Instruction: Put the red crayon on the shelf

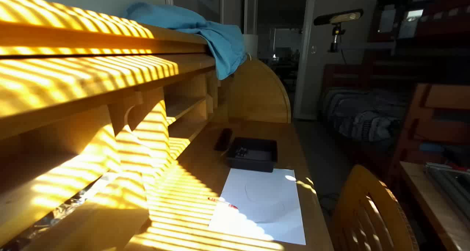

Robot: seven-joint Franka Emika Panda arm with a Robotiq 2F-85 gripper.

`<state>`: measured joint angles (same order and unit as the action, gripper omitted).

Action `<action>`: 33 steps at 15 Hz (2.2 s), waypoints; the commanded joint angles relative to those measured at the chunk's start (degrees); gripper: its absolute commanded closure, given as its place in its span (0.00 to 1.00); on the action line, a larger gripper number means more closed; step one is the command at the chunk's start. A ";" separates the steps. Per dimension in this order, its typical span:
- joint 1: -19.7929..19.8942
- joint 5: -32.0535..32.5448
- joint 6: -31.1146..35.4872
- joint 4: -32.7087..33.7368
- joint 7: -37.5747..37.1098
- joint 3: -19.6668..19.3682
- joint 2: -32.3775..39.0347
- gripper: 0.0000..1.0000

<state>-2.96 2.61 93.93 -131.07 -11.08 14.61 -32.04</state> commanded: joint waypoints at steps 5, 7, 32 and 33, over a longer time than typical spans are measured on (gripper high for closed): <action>-1.49 0.59 -0.19 0.17 -0.64 -1.14 0.28 0.00; 0.37 3.04 0.30 -0.04 -4.41 -0.67 0.83 0.00; -4.01 -9.99 35.96 -7.19 22.85 -12.70 15.89 0.00; -4.04 -10.00 36.34 -7.19 22.95 -12.67 16.47 0.00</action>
<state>-7.19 -7.35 130.41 -138.34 11.87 1.76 -15.54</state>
